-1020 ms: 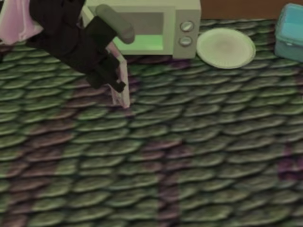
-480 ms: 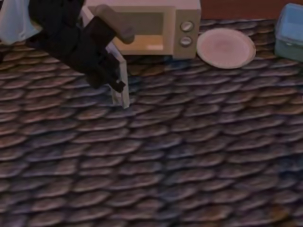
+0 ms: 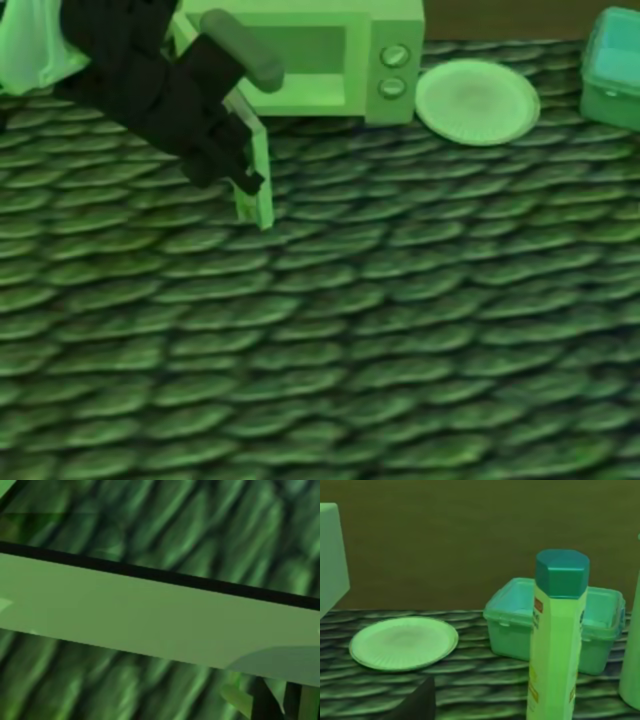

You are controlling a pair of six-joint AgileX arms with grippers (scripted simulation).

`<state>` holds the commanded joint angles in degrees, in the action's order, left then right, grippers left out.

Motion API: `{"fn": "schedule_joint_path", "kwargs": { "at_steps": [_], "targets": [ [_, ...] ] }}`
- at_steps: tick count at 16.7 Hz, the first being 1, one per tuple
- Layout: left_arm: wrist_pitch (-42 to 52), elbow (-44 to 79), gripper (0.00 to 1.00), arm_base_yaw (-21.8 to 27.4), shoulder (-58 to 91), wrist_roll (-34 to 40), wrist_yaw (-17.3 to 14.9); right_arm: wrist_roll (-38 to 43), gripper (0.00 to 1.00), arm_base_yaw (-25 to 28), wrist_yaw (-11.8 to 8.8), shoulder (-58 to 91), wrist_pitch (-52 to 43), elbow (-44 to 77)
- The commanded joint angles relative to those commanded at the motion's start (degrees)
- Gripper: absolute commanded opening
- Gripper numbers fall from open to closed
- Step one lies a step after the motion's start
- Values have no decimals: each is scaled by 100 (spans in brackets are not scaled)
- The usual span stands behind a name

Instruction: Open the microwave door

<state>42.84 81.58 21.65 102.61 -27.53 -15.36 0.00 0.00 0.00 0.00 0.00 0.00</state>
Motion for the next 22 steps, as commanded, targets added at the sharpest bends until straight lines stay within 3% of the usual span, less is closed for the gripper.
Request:
{"fn": "schedule_joint_path", "kwargs": {
  "at_steps": [10, 22],
  "targets": [
    [383, -8, 0, -470, -87, -1185, -502, 0, 100, 0, 0, 0, 0, 0],
    [396, -11, 0, -483, -87, -1219, -516, 0, 100, 0, 0, 0, 0, 0]
  ]
}}
